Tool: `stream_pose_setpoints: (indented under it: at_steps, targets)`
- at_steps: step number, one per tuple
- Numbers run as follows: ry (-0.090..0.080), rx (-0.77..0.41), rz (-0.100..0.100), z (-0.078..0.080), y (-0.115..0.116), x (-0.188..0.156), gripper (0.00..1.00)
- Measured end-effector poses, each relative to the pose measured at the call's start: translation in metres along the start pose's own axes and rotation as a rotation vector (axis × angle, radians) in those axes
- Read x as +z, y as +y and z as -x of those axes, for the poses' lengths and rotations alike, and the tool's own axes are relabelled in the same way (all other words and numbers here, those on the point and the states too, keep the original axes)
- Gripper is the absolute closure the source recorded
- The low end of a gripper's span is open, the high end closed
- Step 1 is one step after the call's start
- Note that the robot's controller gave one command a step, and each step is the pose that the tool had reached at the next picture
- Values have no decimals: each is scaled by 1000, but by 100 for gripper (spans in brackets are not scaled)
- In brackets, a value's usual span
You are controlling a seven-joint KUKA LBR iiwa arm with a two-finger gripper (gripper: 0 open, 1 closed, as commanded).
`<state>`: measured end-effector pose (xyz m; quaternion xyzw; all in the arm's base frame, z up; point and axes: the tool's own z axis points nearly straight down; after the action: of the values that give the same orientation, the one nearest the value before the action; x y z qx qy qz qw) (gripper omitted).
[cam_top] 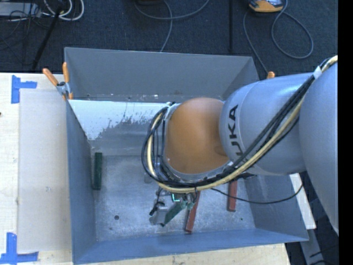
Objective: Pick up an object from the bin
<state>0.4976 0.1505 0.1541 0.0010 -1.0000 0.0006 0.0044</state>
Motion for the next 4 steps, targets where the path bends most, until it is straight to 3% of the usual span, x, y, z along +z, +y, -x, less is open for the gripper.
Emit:
stream_pose_setpoints:
  at_steps: [1,2,3,4]
  targets:
    - [-2,77,-3,5,-91,88,0]
    - [-5,21,0,-19,-96,54,0]
    - [-9,233,2,3,-105,55,0]
    - [-4,86,1,-8,-83,86,0]
